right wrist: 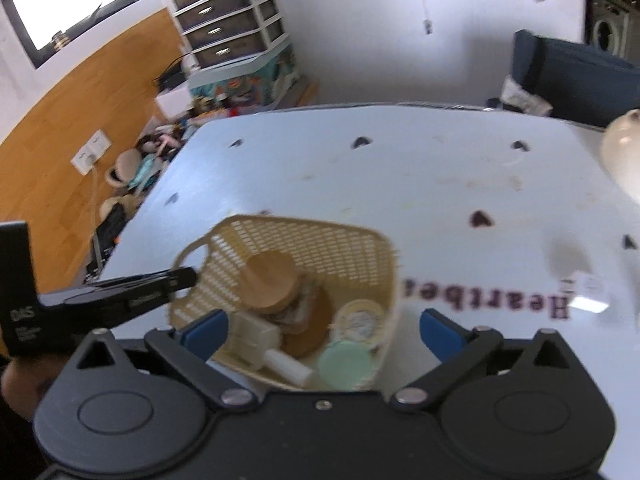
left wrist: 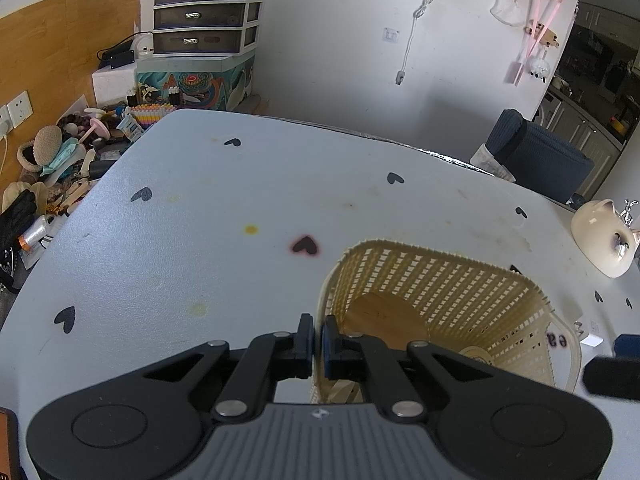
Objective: Organize rigid objects
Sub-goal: 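Move the right tool back and grasp the white charger block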
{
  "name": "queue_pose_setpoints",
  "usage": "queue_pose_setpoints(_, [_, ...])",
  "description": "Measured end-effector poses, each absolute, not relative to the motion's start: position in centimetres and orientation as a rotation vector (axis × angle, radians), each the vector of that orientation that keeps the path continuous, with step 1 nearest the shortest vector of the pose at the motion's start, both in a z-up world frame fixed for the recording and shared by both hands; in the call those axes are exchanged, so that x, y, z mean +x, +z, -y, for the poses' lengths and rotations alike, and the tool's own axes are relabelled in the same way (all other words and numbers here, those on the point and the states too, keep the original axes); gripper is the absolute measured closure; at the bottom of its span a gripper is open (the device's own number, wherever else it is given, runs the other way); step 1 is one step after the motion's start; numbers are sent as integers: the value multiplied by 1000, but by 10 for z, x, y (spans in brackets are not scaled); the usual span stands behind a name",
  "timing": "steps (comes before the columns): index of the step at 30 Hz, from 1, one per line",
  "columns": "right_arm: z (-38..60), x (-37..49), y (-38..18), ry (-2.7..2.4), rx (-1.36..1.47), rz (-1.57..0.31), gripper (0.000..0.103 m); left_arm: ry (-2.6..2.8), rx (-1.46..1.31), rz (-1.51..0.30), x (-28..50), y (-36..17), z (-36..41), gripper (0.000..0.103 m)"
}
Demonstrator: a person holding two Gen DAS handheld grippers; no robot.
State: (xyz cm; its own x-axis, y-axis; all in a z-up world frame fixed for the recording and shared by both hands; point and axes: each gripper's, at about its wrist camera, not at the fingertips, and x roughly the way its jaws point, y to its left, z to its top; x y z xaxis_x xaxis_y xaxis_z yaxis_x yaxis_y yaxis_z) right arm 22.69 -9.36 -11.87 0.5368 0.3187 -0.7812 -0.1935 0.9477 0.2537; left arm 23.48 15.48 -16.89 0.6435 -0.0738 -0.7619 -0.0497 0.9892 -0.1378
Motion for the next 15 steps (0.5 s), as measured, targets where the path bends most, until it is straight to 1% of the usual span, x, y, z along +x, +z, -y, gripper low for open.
queue_pose_setpoints(5, [124,231,-128,220,151,-937,0,-14,-152,-873,235,-169,-155,99])
queue_pose_setpoints(15, [191,251,-174,25,133,-896,0,-13,-155,-874,235,-170,-156,99])
